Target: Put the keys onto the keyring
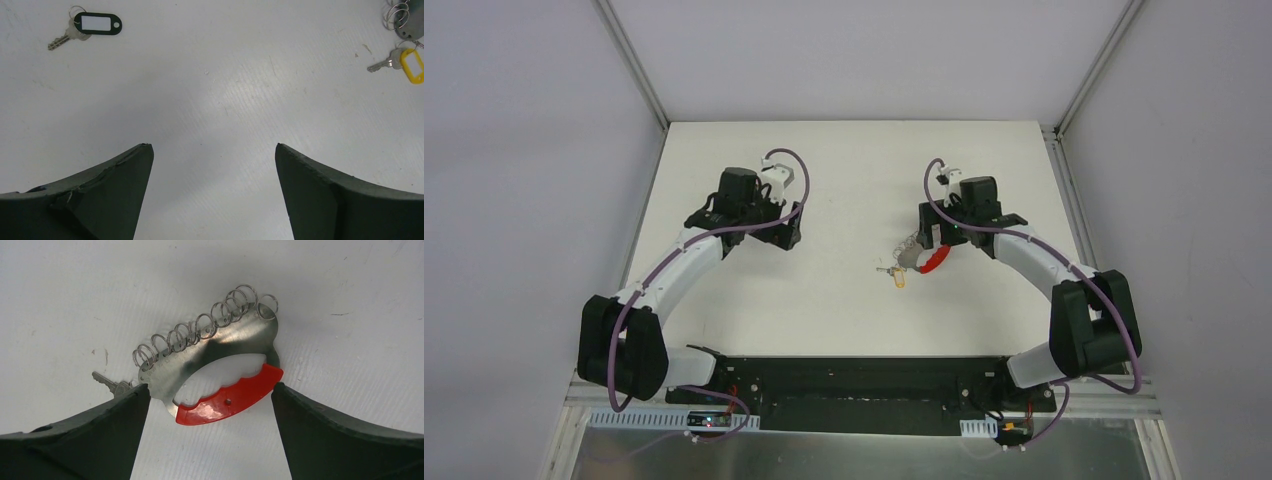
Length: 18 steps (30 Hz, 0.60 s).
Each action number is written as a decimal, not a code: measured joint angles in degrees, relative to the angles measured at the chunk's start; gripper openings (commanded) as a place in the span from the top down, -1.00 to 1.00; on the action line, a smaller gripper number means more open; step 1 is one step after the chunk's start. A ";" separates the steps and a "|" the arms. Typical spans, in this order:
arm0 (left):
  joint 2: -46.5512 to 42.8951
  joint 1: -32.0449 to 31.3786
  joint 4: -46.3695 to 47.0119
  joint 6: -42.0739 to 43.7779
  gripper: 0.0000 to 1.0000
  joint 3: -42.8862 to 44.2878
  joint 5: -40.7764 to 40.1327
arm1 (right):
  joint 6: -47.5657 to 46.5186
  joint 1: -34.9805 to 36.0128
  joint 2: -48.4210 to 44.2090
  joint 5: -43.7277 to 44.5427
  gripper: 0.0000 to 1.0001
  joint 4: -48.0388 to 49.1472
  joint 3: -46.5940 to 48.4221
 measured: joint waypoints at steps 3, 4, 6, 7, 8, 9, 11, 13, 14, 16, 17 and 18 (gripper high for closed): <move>0.07 0.00 0.26 -0.57 -0.92 -0.31 0.74 | -0.02 0.00 0.00 0.09 -0.84 0.09 -0.17; 0.07 0.00 0.57 -0.79 -0.93 -0.44 1.01 | -0.02 0.02 0.00 0.07 -0.83 0.20 -0.17; 0.07 0.00 1.31 -1.18 -0.94 -0.92 1.18 | -0.04 0.17 0.11 0.07 -0.80 0.42 -0.17; 0.07 0.00 1.49 -1.29 -0.95 -1.18 1.20 | -0.07 0.33 0.26 0.09 -0.79 0.50 -0.17; 0.07 0.00 1.49 -1.42 -0.97 -1.33 1.29 | -0.09 0.50 0.48 0.09 -0.78 0.66 -0.17; 0.07 0.00 1.60 -1.49 -0.98 -1.46 1.38 | -0.09 0.72 0.85 0.11 -0.77 0.76 -0.17; 0.07 0.00 1.68 -1.66 -0.98 -1.53 1.57 | -0.11 1.11 1.62 0.09 -0.74 0.83 -0.17; 0.09 0.00 1.75 -1.77 -0.98 -1.53 1.62 | -0.22 1.46 2.38 0.07 -0.71 0.81 -0.17; 0.11 0.00 1.77 -1.86 -0.98 -1.53 1.60 | -0.28 1.66 2.71 0.11 -0.68 0.83 -0.17; 0.26 0.00 1.79 -1.95 -0.98 -1.53 1.60 | -0.50 2.12 3.10 0.17 -0.64 0.79 -0.17; 0.33 0.00 1.79 -2.05 -0.98 -1.53 1.60 | -0.59 2.47 3.28 0.26 -0.62 0.79 -0.15; 0.42 0.00 1.77 -2.12 -0.98 -1.53 1.55 | -0.81 2.95 3.48 0.33 -0.59 0.81 -0.13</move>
